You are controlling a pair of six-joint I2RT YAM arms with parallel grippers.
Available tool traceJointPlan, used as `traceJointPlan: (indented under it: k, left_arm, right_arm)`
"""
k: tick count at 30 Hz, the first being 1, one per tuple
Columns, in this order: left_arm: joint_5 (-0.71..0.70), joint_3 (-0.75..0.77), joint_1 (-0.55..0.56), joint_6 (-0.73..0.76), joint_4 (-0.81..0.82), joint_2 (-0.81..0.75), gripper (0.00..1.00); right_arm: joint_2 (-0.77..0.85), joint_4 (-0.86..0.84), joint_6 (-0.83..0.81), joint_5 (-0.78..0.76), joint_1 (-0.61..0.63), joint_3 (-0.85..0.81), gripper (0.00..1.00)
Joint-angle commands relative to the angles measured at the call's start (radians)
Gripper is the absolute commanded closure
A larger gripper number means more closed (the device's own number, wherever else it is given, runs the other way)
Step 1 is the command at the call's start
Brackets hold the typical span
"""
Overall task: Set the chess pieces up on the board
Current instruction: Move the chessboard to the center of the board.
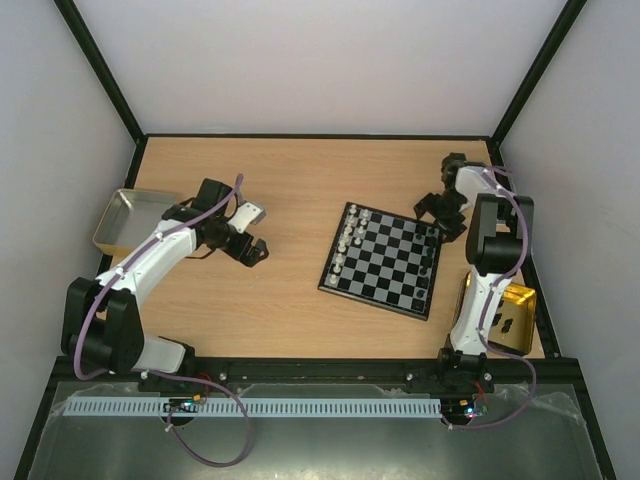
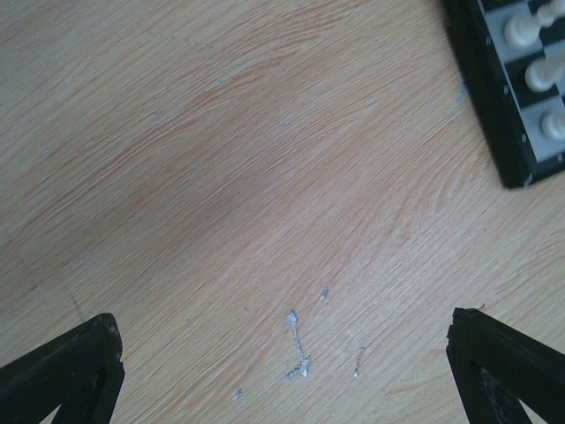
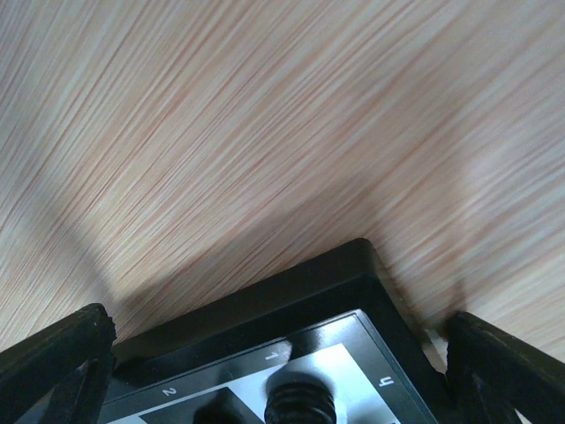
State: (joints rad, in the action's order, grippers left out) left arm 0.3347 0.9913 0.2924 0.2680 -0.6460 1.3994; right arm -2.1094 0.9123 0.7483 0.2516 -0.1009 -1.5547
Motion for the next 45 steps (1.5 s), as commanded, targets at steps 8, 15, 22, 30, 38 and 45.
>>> traceJointPlan:
  k: [8,15,22,30,38,45]
  left_arm:
    - [-0.04,-0.024,-0.012,-0.007,0.005,-0.036,0.0]
    - [-0.052,-0.031,-0.03,-0.007,0.008,-0.042,0.0]
    - [-0.072,-0.034,-0.047,-0.003,0.001,-0.037,0.01]
    - [-0.127,-0.018,-0.095,-0.002,-0.011,-0.03,0.0]
    - [-0.104,-0.002,-0.121,0.002,-0.04,-0.017,0.01]
    - [-0.069,-0.01,-0.121,-0.009,-0.037,-0.017,0.0]
  right_arm:
    - [-0.048,-0.065,0.056,0.154,0.2,0.04,0.02]
    - [-0.019,-0.098,0.065,0.181,0.298,0.089,0.02]
    - [-0.004,-0.088,0.037,0.19,0.384,0.103,0.02]
    - [0.026,-0.027,-0.009,0.092,0.412,0.067,0.02]
    - [0.144,0.143,-0.022,-0.217,0.401,-0.087,0.02]
    - [0.371,0.257,0.056,-0.414,0.315,0.013,0.02]
